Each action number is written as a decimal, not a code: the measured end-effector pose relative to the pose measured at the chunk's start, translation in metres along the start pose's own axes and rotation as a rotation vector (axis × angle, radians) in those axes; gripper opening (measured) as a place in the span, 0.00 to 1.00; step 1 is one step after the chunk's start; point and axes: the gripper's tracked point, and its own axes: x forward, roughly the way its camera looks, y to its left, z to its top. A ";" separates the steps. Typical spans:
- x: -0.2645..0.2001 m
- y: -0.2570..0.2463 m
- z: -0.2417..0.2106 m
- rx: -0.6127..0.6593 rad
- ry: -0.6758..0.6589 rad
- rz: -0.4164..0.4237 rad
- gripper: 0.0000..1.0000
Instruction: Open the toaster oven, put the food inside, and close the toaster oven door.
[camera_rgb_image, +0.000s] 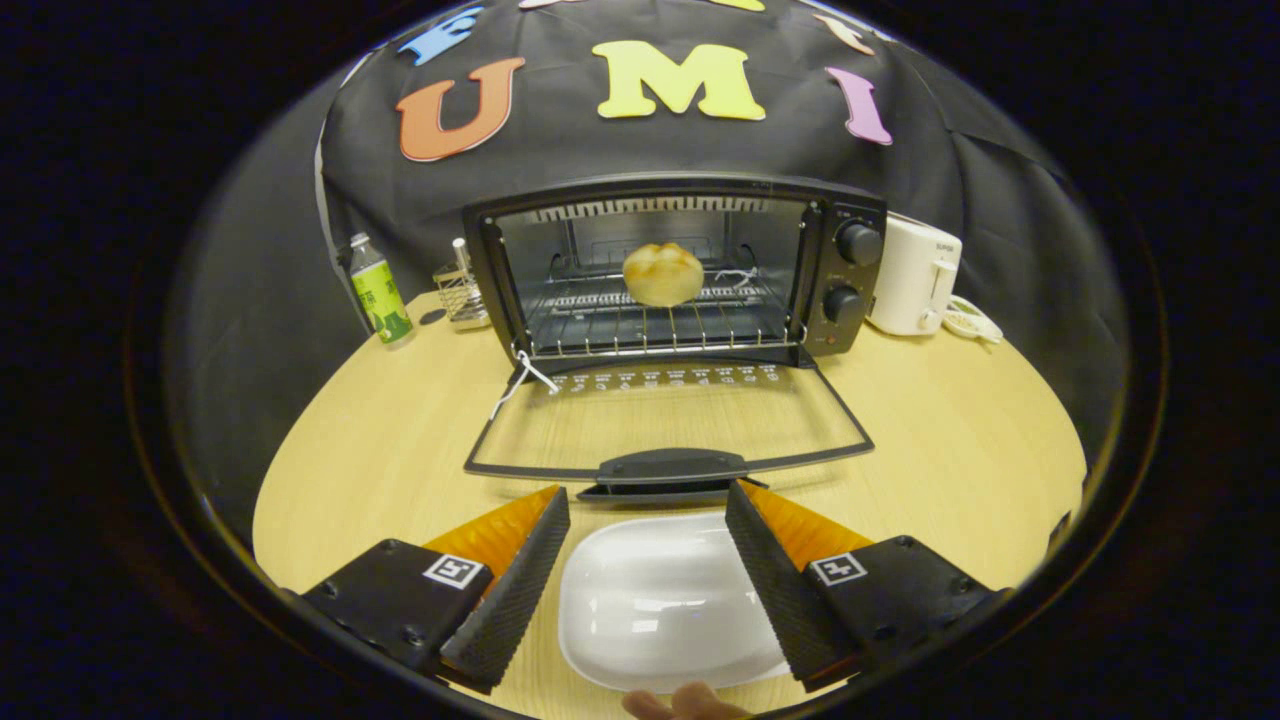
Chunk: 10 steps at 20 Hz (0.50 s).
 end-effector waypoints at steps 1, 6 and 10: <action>0.002 0.001 -0.003 0.011 0.005 0.004 1.00; 0.017 0.002 -0.010 0.047 0.036 0.015 1.00; 0.027 0.001 -0.011 0.107 0.048 0.022 1.00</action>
